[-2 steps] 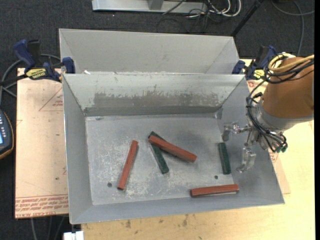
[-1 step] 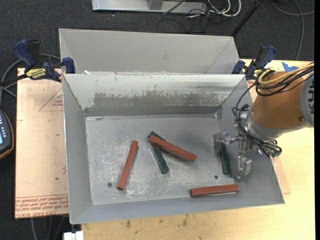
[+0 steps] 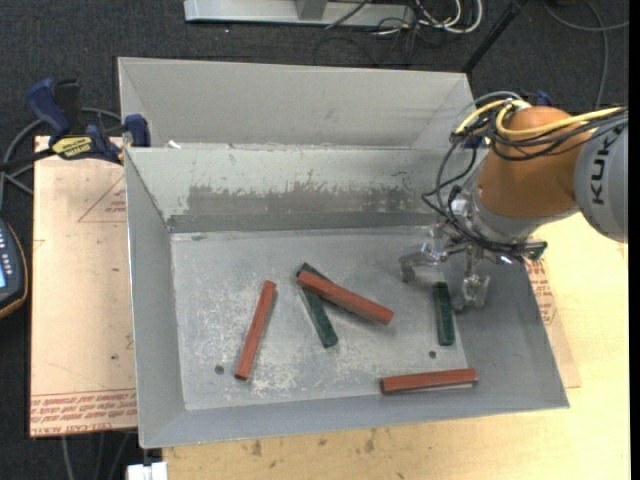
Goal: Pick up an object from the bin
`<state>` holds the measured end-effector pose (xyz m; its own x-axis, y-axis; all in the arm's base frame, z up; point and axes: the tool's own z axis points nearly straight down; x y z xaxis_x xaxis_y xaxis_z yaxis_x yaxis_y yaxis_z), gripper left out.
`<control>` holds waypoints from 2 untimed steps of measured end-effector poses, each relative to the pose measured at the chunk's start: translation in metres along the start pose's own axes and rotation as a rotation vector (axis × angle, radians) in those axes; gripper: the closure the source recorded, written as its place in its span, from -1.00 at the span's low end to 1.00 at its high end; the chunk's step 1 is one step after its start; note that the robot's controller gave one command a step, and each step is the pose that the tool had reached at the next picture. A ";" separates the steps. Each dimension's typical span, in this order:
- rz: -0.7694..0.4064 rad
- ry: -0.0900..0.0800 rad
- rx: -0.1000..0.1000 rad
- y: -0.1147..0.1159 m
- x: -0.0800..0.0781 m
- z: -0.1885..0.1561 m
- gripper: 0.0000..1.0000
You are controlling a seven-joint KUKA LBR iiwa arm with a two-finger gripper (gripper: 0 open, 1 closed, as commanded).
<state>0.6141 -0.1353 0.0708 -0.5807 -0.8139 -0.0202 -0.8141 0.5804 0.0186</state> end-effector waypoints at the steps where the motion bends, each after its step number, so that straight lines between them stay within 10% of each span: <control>1: 0.001 0.003 0.012 -0.004 0.004 -0.002 1.00; 2: 0.000 0.000 0.014 -0.004 0.003 -0.002 -1.00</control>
Offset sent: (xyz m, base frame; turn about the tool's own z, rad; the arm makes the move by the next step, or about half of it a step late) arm 0.0000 0.0000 0.0000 0.0000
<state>0.6157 -0.1404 0.0727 -0.5810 -0.8136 -0.0205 -0.8139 0.5810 0.0044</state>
